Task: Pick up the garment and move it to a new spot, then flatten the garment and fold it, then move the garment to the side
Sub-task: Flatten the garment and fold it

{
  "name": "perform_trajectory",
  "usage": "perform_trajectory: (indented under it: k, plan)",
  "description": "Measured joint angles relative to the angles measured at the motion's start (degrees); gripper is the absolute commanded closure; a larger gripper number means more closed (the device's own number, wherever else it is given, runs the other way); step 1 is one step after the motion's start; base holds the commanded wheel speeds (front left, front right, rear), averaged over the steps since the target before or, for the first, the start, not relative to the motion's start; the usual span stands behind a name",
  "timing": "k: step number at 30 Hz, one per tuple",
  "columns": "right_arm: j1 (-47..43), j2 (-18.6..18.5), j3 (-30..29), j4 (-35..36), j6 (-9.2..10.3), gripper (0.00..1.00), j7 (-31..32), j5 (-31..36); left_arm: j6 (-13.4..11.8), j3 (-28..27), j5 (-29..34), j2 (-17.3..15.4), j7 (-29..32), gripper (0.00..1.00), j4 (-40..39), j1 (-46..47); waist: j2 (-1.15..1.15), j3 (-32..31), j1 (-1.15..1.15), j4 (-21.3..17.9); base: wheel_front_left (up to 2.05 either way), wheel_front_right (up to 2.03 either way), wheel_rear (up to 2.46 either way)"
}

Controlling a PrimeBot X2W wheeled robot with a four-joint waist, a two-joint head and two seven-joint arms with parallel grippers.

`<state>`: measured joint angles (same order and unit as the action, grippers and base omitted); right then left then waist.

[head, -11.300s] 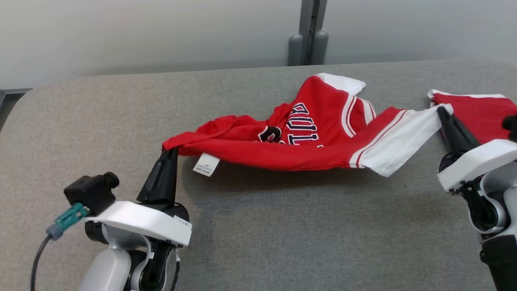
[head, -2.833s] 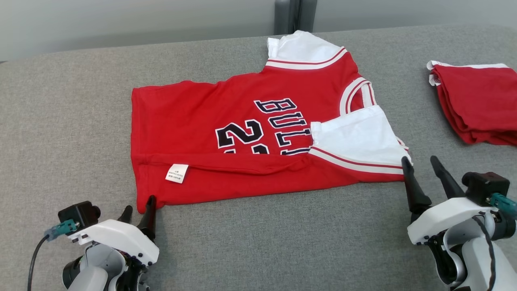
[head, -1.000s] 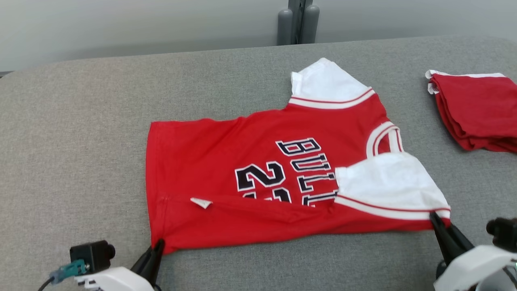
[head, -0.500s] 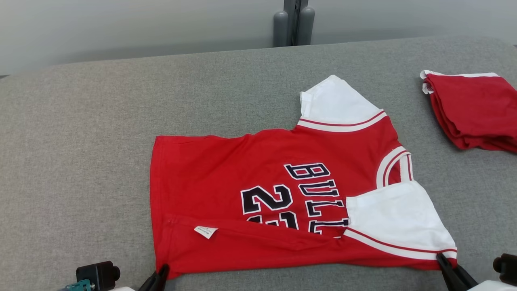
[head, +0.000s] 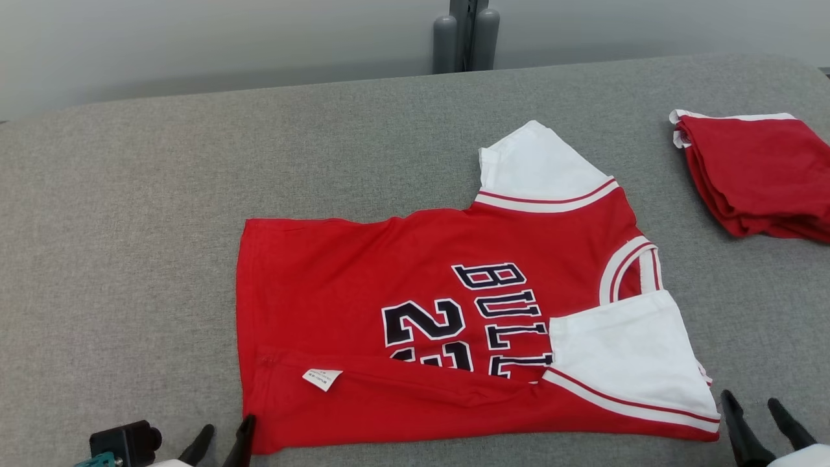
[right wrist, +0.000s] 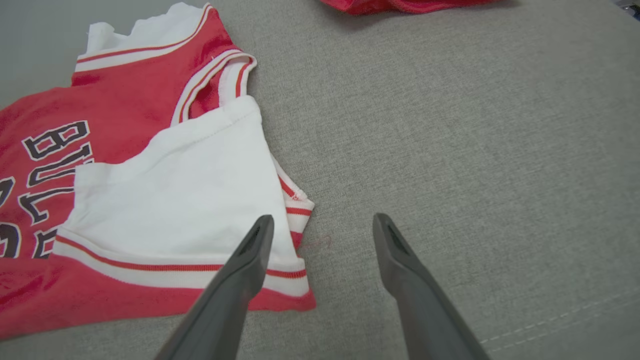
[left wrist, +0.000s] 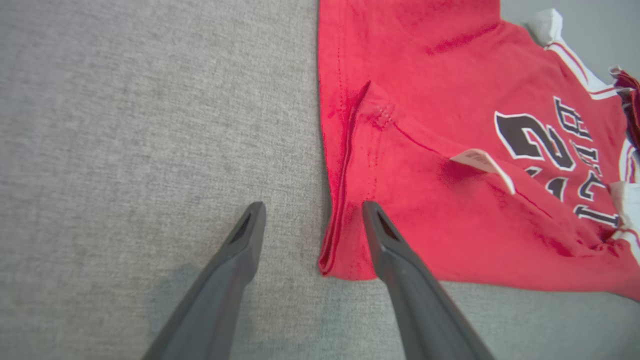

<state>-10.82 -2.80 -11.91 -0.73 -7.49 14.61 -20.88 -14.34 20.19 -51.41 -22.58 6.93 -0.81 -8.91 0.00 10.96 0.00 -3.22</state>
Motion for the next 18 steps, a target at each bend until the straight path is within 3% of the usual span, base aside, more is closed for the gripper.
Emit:
perform_trajectory:
  k: [8, 18]
  plan:
    - [5.0, 0.0, -1.8, 3.7, 0.00, 0.00, -1.7, 3.7, -0.1, -1.4, 3.0, -1.0, -2.4, 0.00, -0.2, 6.2, 0.00, -0.2, 0.00, -0.1, 0.00, 0.00, 0.00]
    - [14.6, -3.0, 6.0, 2.3, 0.00, 0.00, -1.0, 4.1, 1.9, 3.1, 9.4, -2.5, 2.2, 0.00, 8.9, 24.3, 0.00, 1.7, 0.00, -0.2, 0.00, 0.00, 0.00]
